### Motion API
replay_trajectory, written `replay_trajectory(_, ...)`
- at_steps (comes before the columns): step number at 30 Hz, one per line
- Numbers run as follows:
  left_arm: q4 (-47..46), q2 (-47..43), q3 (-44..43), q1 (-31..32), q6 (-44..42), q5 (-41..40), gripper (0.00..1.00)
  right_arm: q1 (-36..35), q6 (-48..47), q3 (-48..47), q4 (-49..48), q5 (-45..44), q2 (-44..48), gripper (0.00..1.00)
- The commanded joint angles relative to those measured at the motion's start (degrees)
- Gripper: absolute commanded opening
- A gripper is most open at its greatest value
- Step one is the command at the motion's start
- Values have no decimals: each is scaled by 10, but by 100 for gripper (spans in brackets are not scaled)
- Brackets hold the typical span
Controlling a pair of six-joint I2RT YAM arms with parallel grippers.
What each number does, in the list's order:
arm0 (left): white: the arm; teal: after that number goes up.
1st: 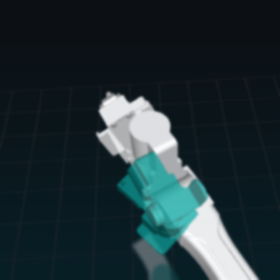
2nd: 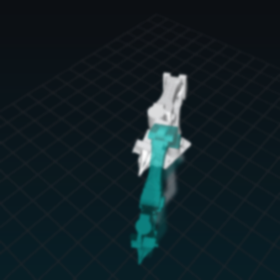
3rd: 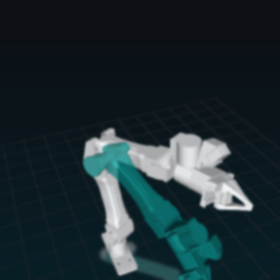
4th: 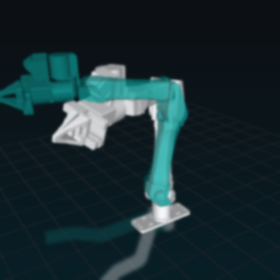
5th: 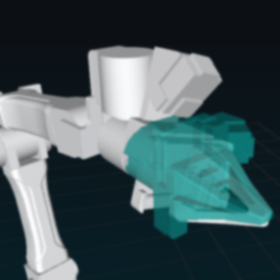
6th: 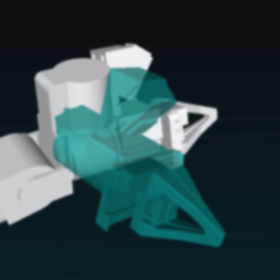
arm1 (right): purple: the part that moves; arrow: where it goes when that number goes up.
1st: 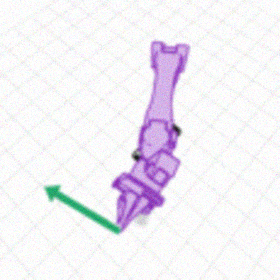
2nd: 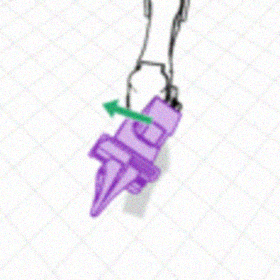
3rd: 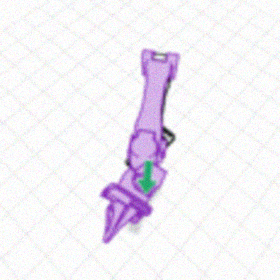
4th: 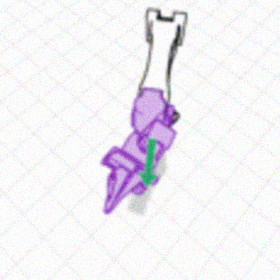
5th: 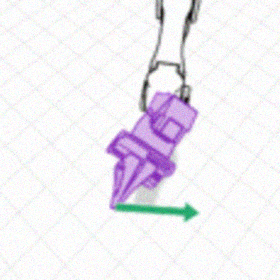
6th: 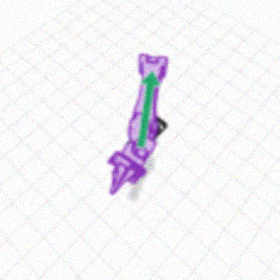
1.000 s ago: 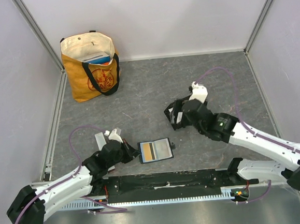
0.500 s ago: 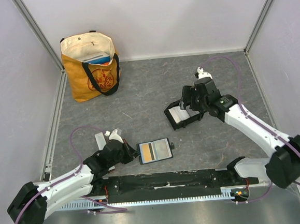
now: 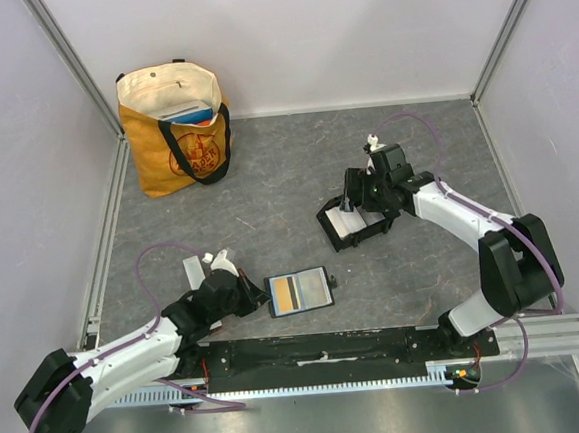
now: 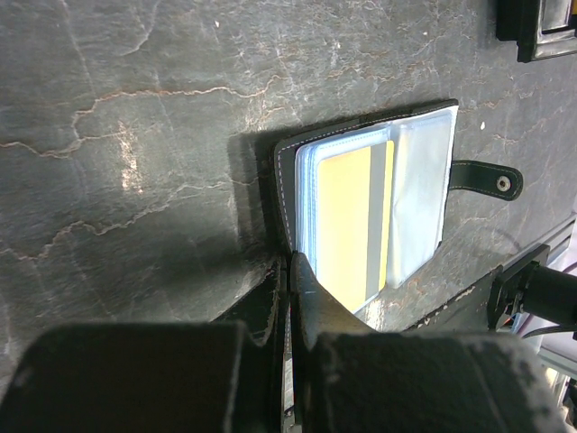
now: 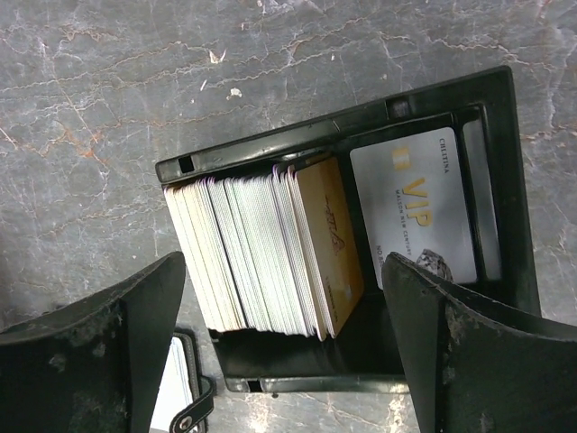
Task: Put the credit cards into the card holder
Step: Pick up the credit card from the storage box.
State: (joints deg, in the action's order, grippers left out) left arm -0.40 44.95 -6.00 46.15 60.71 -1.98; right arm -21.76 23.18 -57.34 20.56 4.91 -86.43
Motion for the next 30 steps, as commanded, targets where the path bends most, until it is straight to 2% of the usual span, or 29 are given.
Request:
replay_trajectory(1,-21,-1,-9,3,14,-7,2,11,-20,-24,-40,41,-22,96)
replay_trajectory(12,-15,-8,-9,2,15,-7,2,15,-24,-27,-58,90,-70,96)
replay_trajectory(19,-14,-11,-8,3,14,-7,2,20,-21,-17,-67,111,-60,95)
replay_trajectory(30,-14,-9,-9,2,14,-7,2,29,-17,-12,-67,139,-54,82)
